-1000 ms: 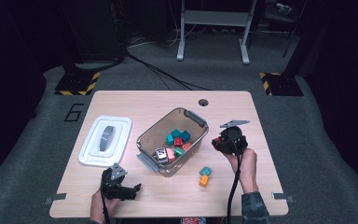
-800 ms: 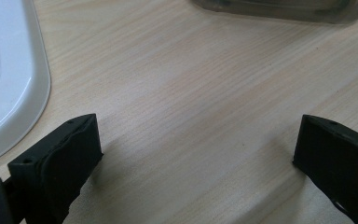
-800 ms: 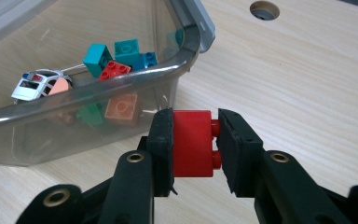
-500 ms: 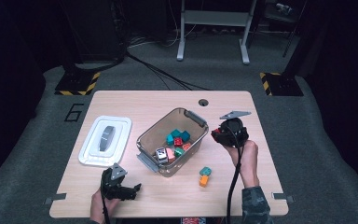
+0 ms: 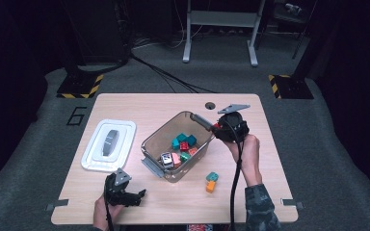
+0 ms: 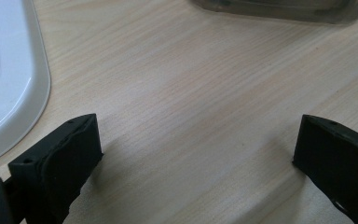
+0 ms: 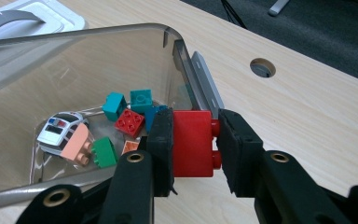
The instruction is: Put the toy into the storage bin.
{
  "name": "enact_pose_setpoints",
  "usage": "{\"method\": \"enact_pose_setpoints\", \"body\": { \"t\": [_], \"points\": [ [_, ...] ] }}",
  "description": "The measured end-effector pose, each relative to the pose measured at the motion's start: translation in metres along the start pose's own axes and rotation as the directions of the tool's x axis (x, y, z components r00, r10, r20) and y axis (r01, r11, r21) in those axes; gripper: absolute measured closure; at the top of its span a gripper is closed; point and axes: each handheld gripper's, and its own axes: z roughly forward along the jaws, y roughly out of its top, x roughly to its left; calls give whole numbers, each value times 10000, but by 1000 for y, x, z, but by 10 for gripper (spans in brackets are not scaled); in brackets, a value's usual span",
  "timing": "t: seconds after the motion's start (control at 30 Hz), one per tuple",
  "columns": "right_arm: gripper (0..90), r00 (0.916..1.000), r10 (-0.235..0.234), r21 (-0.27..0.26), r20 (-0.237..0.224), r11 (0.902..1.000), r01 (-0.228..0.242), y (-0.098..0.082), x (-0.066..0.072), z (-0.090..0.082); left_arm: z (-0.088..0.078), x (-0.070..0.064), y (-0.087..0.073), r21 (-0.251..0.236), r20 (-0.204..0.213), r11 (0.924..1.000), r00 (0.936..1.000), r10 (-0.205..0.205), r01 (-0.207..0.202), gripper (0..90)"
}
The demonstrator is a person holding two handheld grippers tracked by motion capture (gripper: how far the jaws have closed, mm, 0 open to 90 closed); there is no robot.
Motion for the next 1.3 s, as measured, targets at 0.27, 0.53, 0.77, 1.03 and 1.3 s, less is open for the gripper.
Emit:
{"method": "enact_pose_setpoints", "body": {
  "t": [0.27,0.53,0.77,1.03,1.3],
  "points": [
    [672,9992,-375,274,-135,9989,378,8,9,18,0,0,0,-1,0,10000,10000,2,-2,6],
    [670,9980,-545,699,-312,9960,566,9,15,37,0,0,0,-3,-1,10000,10000,7,-7,6],
    [669,9974,-617,1168,-370,9910,657,3,17,48,0,0,0,-2,-1,10000,10000,9,-9,6],
    [617,9971,-745,1028,-146,9918,756,-1,15,47,0,0,0,3,-5,10000,10000,13,-13,6],
    [406,9994,-333,745,68,9967,327,-7,13,33,0,0,0,16,13,10000,10000,10,-10,8]
  ]
}}
